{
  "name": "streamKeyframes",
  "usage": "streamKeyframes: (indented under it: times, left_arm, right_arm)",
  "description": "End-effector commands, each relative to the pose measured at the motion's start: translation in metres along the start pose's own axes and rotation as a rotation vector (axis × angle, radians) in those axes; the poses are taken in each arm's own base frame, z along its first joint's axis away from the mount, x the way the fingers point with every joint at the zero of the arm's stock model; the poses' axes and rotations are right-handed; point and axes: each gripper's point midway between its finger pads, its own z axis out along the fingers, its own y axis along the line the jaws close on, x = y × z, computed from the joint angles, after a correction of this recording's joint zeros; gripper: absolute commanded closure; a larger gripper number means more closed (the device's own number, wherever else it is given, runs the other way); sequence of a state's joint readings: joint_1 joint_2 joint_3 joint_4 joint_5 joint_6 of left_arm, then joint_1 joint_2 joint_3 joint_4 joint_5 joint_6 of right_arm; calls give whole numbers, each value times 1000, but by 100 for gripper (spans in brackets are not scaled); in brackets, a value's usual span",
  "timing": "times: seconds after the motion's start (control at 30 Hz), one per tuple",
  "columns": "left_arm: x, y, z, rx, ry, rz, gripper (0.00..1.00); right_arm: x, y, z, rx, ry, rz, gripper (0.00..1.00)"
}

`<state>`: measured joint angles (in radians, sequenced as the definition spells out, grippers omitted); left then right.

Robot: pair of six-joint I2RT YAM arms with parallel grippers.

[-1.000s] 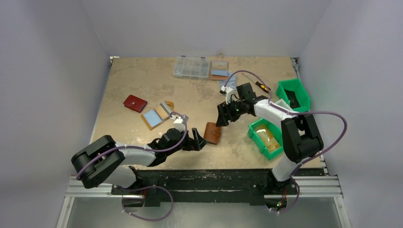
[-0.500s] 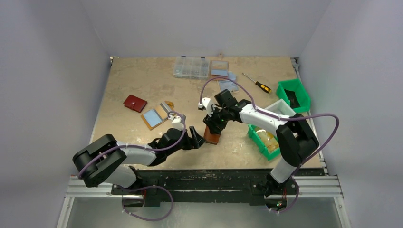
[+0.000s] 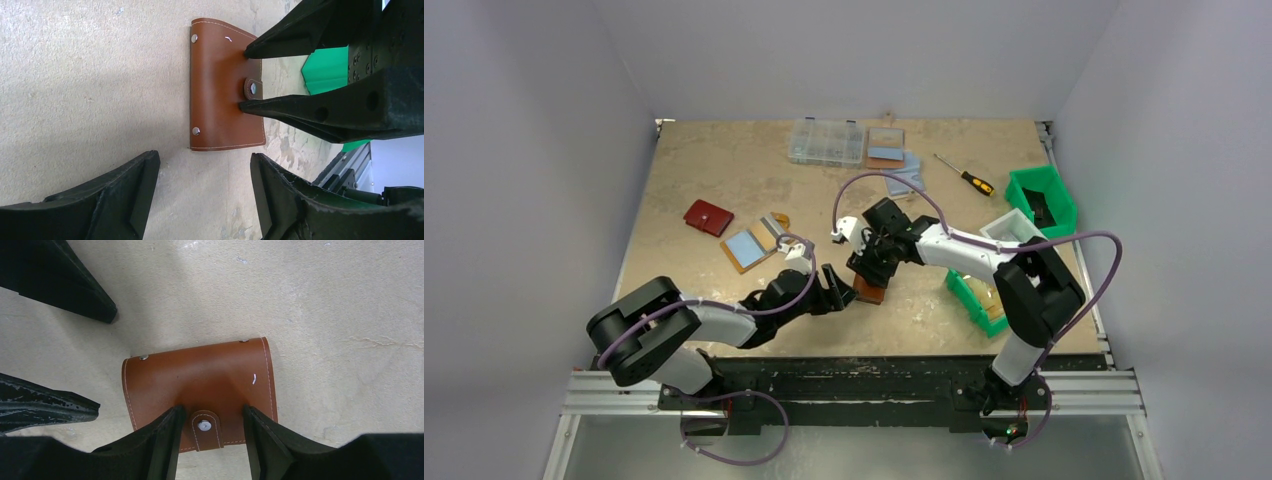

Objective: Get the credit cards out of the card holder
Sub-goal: Open the card holder at the center of the board.

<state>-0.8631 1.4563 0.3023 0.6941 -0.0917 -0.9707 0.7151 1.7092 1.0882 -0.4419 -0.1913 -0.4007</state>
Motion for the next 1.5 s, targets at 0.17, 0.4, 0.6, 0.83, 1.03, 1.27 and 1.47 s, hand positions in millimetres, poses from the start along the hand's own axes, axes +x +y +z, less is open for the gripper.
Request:
streamKeyframes:
  times: [0.17,0.4,0.6,0.83,1.03,1.27,1.47]
  left_arm:
    - [-7,3,3,-21,-26,-17,29]
    - [-6,4,5,-27,-23,-21,29]
    - [-5,5,7,-28,-17,-26,29]
    - [-3,0,7,-2,-12,-45,29]
    - [1,-5,1,60,-11,-92,29]
    - [11,-8,0,128,7,-146,28]
    - [17,-12,4,173,22,-136,28]
  right_arm:
    - [2,-5,-7,35,38,-42,46]
    - [8,4,-5,-11,62,-56,57]
    - [10,9,-6,-35,73,-69,55]
    - [16,9,-4,-34,96,-70,69]
    - [4,15,-8,-70,51,-60,93]
    - [-21,24,-28,-151,-81,-22,96]
    - [-34,23,-50,-209,-190,-1,97]
